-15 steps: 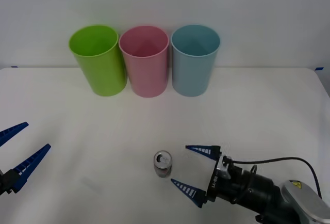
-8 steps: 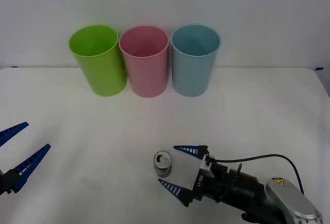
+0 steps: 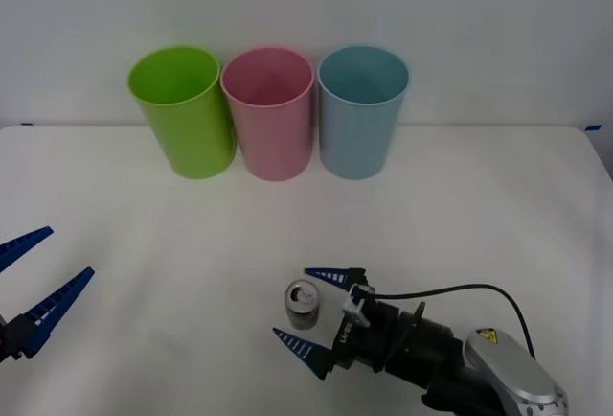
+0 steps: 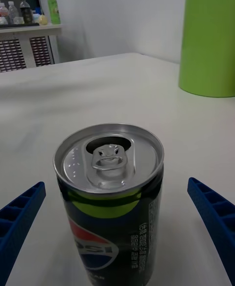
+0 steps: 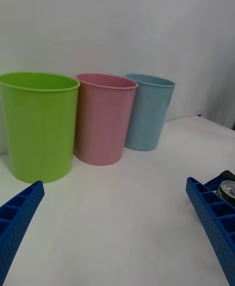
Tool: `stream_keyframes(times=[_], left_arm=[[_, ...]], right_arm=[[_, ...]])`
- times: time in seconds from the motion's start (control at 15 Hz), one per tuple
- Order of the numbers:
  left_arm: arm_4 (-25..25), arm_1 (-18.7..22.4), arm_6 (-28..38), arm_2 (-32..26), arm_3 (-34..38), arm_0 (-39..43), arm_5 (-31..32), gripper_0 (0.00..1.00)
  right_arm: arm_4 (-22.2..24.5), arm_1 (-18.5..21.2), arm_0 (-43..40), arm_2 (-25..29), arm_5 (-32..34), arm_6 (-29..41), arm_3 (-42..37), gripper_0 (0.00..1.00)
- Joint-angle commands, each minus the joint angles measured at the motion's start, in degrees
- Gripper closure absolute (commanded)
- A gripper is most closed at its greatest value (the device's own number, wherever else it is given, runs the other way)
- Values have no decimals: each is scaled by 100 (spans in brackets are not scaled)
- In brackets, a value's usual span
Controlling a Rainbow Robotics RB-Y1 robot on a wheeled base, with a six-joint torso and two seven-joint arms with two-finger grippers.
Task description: Grasp the object on the table and drop it into the matching bin: aluminum can to the light blue bin, PET bottle to the pink bin.
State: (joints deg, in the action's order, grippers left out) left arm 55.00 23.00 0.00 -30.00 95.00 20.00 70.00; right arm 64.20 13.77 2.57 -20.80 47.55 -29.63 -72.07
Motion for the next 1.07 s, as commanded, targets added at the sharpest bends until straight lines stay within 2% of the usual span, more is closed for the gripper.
stream_keyframes(times=[0.07, 0.53, 0.6, 0.73, 0.8, 1.07], left_arm=[[0, 0, 0, 0, 0, 0, 0, 0], [0, 0, 0, 0, 0, 0, 0, 0], [0, 0, 0, 0, 0, 0, 0, 0], [0, 0, 0, 0, 0, 0, 0, 0], [0, 0, 0, 0, 0, 0, 0, 0], [0, 0, 0, 0, 0, 0, 0, 0]], right_arm=[[13, -41, 15, -100, -158, -7, 0, 0], [31, -68, 15, -135, -273, -25, 0, 0], [31, -68, 24, -153, -273, -25, 0, 40], [31, -68, 24, -162, -264, -43, 0, 97], [31, -68, 33, -170, -273, -43, 0, 100], [22, -68, 33, -188, -273, -7, 0, 100]])
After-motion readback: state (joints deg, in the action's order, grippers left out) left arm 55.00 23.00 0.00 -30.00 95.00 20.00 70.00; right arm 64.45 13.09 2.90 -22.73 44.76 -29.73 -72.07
